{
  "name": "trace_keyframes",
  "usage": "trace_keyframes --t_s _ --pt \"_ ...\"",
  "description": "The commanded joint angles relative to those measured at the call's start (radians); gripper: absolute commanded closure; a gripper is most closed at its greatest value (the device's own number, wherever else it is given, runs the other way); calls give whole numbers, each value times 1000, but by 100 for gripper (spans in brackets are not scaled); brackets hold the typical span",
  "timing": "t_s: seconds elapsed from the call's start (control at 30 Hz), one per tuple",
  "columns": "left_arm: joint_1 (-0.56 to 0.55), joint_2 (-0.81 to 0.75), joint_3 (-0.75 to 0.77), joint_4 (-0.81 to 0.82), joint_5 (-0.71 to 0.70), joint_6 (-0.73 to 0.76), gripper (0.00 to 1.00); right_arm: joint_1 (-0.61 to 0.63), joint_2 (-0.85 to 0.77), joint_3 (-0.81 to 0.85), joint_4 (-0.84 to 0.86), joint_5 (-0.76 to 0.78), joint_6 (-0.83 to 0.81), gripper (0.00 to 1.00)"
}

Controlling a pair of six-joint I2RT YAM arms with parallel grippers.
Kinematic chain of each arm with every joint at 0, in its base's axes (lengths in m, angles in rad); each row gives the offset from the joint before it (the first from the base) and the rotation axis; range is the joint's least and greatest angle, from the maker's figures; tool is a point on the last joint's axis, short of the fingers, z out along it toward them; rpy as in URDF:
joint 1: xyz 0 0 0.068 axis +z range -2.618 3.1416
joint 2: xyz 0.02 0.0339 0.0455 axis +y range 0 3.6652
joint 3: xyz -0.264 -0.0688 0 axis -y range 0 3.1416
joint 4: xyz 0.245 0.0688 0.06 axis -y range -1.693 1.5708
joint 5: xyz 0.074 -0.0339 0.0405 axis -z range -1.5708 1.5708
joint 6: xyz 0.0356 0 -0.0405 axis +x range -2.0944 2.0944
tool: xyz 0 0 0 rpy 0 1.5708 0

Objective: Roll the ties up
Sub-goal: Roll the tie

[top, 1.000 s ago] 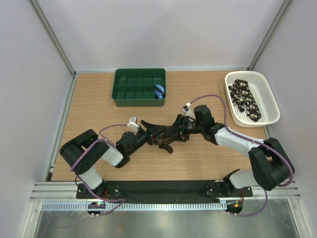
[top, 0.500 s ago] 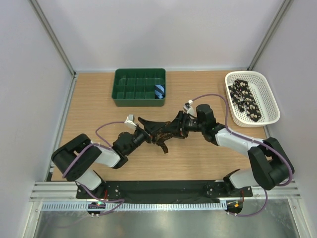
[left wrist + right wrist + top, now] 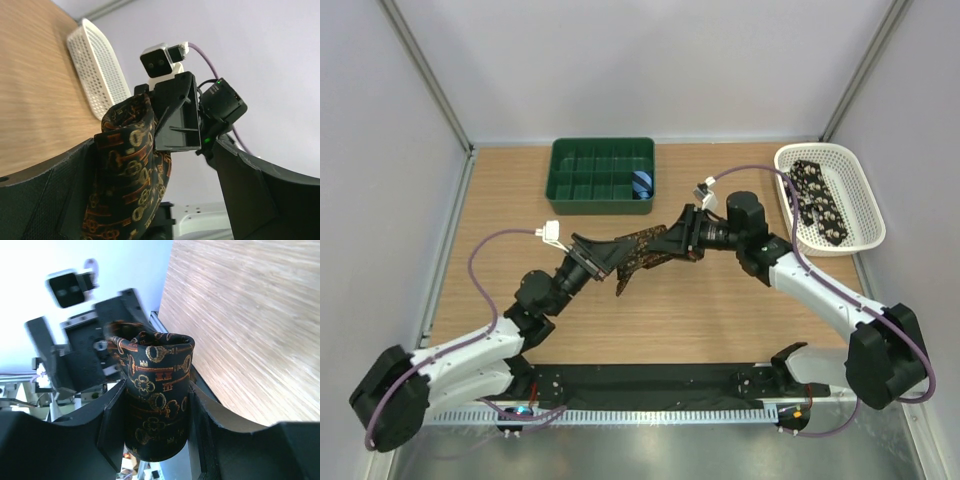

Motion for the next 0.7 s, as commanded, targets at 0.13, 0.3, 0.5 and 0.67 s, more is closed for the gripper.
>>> trace_keyframes --t_s 0.13,0.3,0.5,0.67 --pt "-6 -293 201 -753 -125 538 0 -3 -28 78 -111 3 -95 96" --pt "-6 -264 281 -980 -233 612 0 -6 -38 130 -232 36 -173 96" --pt "-23 -281 247 -847 -69 788 0 -6 -22 184 -325 27 -209 96" --pt "-29 -336 169 -628 123 965 0 -4 -18 227 -398 7 -236 96"
